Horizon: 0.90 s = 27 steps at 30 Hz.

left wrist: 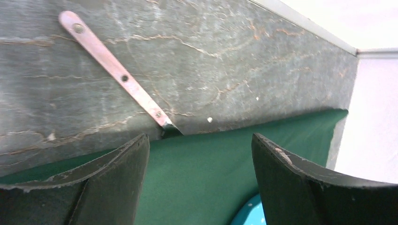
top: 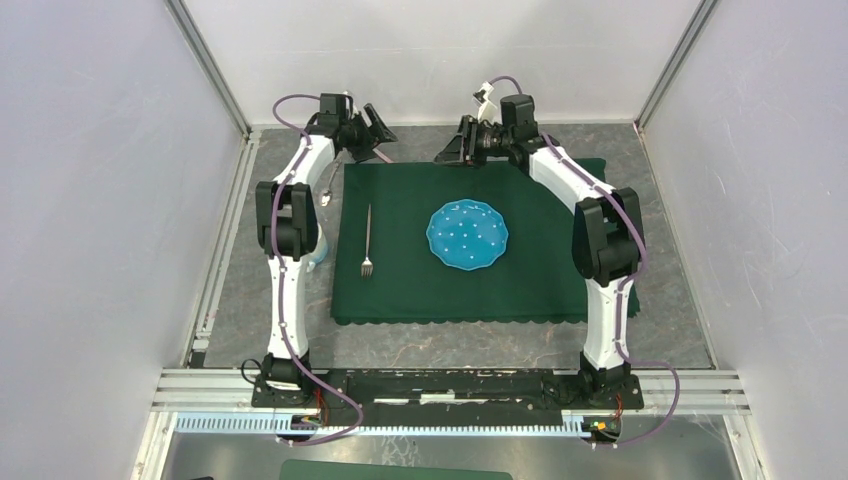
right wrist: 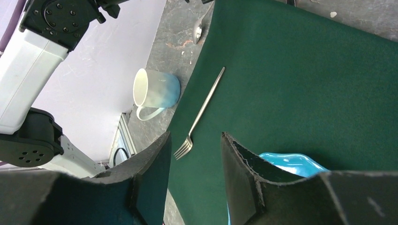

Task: Set the dinner table for one person
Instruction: Move the knife to the corner of the board.

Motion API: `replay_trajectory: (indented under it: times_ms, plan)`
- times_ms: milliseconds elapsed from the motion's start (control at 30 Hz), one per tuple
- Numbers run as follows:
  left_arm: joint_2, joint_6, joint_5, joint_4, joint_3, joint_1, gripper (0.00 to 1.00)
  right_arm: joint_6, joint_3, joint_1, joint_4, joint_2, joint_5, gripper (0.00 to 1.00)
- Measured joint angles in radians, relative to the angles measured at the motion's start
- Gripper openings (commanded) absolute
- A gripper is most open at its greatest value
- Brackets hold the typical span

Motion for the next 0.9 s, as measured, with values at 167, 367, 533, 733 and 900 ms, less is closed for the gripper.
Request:
replay_trajectory:
  times_ms: [167,367,533,733,900]
  plan:
    - [0.005,-0.034,-0.071,0.017,0.000,0.000,0.85,-0.005,-0.032,-0.008,-0.008,-0.025,0.000,0.48]
    - [0.037,-0.095,-0.106,0.063,0.002,0.000,0.83,-0.019,-0.037,-0.016,-0.026,-0.049,0.000,0.48]
    - [0.085,-0.144,-0.105,0.071,0.005,0.000,0.83,-0.027,-0.048,-0.024,-0.040,-0.070,0.013,0.48]
    - [0.085,-0.148,-0.106,0.072,0.005,0.000,0.84,-0.027,-0.087,-0.031,-0.051,-0.113,0.023,0.48]
    - [0.085,-0.148,-0.106,0.072,0.005,0.000,0.84,-0.024,-0.090,-0.032,-0.049,-0.122,0.024,0.48]
